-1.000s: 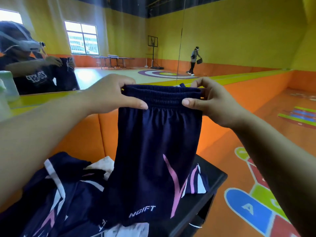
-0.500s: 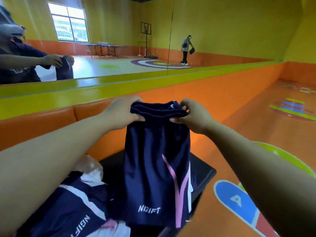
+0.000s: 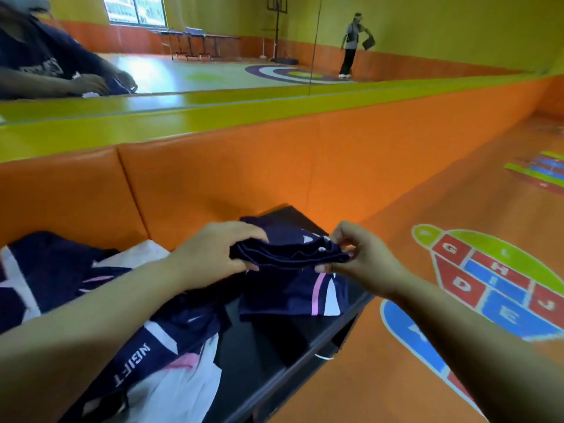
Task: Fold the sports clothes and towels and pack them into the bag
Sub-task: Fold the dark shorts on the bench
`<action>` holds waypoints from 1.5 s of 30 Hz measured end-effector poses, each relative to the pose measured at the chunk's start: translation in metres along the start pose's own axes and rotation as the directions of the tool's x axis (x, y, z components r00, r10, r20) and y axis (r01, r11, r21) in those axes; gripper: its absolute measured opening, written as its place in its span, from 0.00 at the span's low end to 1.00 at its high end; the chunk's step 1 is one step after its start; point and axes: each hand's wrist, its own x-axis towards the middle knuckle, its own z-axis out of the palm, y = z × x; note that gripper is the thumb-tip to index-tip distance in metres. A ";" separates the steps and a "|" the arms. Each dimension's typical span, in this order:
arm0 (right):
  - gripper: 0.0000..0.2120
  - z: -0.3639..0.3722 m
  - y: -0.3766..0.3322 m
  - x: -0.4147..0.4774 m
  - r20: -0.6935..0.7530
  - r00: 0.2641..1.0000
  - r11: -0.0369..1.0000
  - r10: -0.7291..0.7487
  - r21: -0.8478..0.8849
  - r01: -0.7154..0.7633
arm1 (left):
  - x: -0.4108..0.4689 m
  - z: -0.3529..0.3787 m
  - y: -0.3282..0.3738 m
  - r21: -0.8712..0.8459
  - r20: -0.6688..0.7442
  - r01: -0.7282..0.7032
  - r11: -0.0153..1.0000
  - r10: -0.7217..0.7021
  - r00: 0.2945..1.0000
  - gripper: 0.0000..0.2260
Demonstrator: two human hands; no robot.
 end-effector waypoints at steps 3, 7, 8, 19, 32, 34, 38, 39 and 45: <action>0.19 0.027 0.037 -0.020 0.122 0.988 0.996 0.092 0.003 -0.093 | -0.024 0.036 -0.011 -0.082 0.133 0.130 0.988 -0.119 0.984 0.20; 0.19 0.047 0.062 -0.041 0.254 0.955 0.981 0.155 0.072 -0.178 | -0.041 0.059 -0.015 -0.157 0.311 0.295 0.943 -0.237 0.921 0.20; 0.19 0.049 0.065 -0.043 0.296 0.942 0.978 0.161 0.079 -0.193 | -0.042 0.061 -0.016 -0.175 0.359 0.332 0.927 -0.254 0.898 0.19; 0.18 0.059 0.102 0.018 0.346 0.902 0.957 0.259 0.034 -0.288 | -0.008 0.084 -0.072 -0.406 0.441 0.585 0.702 -0.411 0.798 0.22; 0.26 0.072 0.155 0.122 -0.049 0.902 0.893 0.428 -0.131 -0.431 | 0.073 0.127 -0.124 -0.213 -0.007 0.593 0.776 -0.609 0.793 0.34; 0.34 0.083 0.160 0.119 -0.058 0.893 0.850 0.446 -0.284 -0.443 | 0.063 0.136 -0.123 -0.169 0.024 0.588 0.791 -0.594 0.804 0.32; 0.29 0.097 0.153 0.089 -0.013 0.969 0.892 0.246 -0.388 -0.232 | 0.033 0.149 -0.117 -0.017 0.117 0.461 0.887 -0.457 0.882 0.24; 0.27 0.098 0.151 0.079 0.030 0.985 0.905 0.169 -0.401 -0.143 | 0.026 0.152 -0.116 0.007 0.132 0.424 0.906 -0.421 0.897 0.23; 0.33 0.089 0.167 0.034 0.402 0.916 0.813 0.012 -0.537 0.225 | -0.010 0.170 -0.122 0.088 0.263 0.274 0.958 -0.287 0.921 0.32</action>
